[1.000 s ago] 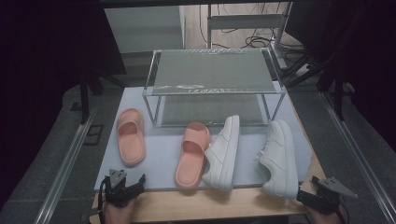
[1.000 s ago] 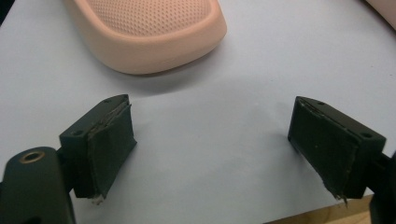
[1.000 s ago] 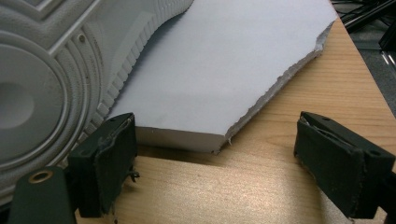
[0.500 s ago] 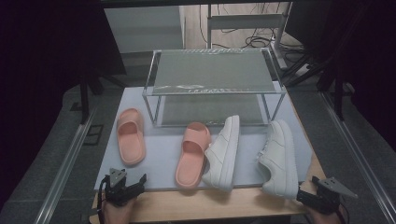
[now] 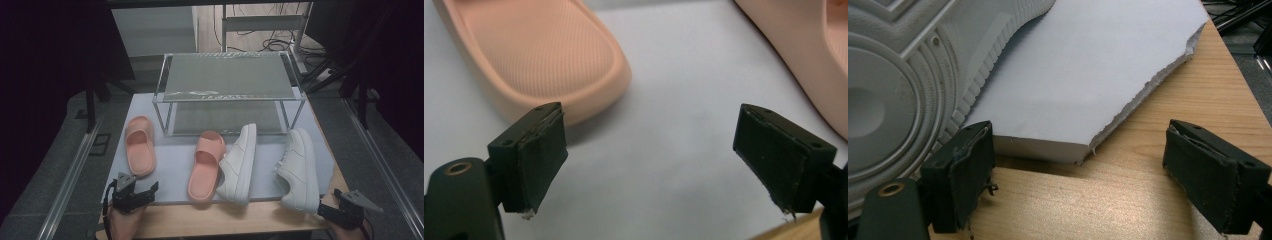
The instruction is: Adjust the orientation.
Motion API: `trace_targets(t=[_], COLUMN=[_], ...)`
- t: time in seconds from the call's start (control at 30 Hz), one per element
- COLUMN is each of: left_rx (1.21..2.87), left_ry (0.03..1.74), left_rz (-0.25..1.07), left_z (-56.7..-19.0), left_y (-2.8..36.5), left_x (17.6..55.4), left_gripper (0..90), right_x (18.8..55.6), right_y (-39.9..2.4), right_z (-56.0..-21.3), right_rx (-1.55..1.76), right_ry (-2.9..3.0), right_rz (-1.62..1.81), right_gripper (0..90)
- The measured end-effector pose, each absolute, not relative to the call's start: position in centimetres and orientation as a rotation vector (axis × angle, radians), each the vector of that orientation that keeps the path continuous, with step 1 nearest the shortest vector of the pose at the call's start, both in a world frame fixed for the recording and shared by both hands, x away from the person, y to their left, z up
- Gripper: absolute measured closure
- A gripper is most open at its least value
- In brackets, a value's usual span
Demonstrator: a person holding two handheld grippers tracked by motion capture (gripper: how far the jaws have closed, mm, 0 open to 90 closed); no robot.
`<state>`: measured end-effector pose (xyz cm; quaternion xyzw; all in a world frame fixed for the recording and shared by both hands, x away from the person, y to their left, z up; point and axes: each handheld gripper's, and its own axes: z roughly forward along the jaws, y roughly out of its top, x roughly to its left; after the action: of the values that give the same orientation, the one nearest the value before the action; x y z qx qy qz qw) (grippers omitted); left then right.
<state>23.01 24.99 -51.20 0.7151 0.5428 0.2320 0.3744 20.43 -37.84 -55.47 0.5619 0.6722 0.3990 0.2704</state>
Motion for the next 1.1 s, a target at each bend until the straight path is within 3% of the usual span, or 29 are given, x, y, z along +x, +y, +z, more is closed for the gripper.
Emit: trace_targets(t=[0.43, 0.57, 0.6, 0.67, 0.73, 1.1], left_rx=[1.836, 1.83, 1.828, 1.825, 1.829, 1.832], left_ry=[1.367, 1.37, 1.37, 1.377, 1.385, 1.433], left_rz=[0.646, 0.652, 0.65, 0.649, 0.643, 0.64], left_z=[-49.4, -49.2, -49.2, -49.1, -49.0, -48.8], left_y=[25.4, 25.7, 25.9, 26.1, 26.3, 26.9], left_x=[26.3, 27.3, 27.5, 28.1, 28.7, 32.3], left_gripper=[25.8, 33.2, 39.6, 41.4, 49.2, 66.2], right_x=[20.4, 20.4, 20.4, 20.4, 20.4, 20.4], right_y=[-37.8, -37.9, -37.8, -37.8, -37.9, -37.9], right_z=[-55.5, -55.5, -55.5, -55.5, -55.5, -55.5], right_rx=[1.514, 1.512, 1.514, 1.514, 1.51, 1.509], right_ry=[1.812, 1.812, 1.812, 1.812, 1.814, 1.813], right_rz=[1.076, 1.076, 1.076, 1.076, 1.074, 1.074], right_gripper=[13.2, 13.2, 13.2, 13.2, 13.2, 13.2])
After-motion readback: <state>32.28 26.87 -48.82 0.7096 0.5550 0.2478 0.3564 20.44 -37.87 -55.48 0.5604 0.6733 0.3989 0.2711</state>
